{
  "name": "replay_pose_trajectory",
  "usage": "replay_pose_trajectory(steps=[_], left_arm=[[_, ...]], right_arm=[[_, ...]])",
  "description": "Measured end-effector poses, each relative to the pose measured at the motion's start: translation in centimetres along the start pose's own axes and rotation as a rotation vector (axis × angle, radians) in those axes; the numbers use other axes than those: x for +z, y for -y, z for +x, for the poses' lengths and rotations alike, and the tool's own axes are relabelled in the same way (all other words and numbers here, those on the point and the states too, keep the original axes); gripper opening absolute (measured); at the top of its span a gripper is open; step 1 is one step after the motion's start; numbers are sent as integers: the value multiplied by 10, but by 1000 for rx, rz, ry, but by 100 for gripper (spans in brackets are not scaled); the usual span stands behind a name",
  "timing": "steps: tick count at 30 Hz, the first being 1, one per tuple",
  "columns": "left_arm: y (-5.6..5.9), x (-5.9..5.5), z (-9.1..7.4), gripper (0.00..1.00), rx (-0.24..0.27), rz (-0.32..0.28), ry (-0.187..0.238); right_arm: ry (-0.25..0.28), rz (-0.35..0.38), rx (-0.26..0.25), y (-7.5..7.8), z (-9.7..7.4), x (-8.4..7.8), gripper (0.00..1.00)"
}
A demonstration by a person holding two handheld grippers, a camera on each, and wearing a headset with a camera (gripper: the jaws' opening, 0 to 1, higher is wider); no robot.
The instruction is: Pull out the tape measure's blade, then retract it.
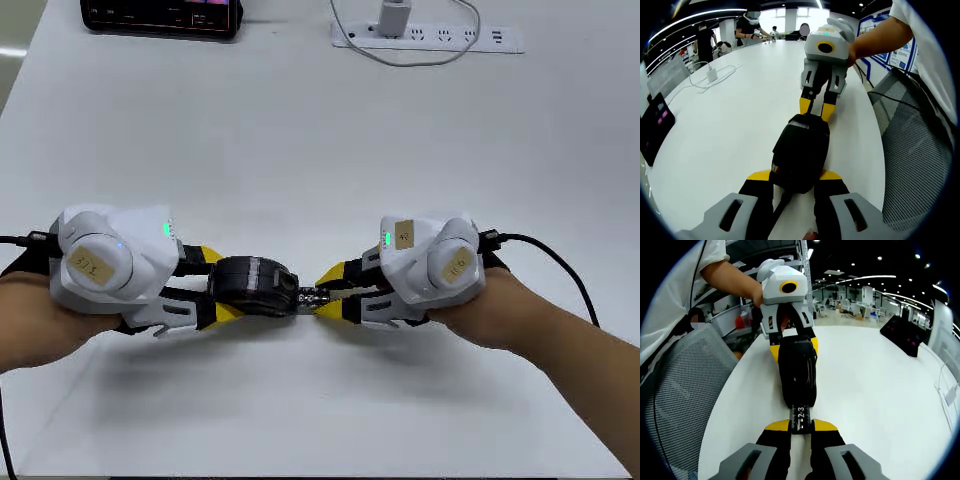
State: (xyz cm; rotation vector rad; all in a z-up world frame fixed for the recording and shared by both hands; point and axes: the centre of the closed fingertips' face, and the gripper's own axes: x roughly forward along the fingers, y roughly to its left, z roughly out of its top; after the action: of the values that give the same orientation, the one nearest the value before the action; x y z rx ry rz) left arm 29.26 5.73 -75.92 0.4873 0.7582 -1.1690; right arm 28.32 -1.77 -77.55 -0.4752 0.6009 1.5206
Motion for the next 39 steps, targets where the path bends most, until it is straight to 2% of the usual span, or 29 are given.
replay_pose_trajectory(steps=[39], left_arm=[[0,0,0,26,-2,8,-7]], right_arm=[[-63,23,-14,1,-35,-29,10]])
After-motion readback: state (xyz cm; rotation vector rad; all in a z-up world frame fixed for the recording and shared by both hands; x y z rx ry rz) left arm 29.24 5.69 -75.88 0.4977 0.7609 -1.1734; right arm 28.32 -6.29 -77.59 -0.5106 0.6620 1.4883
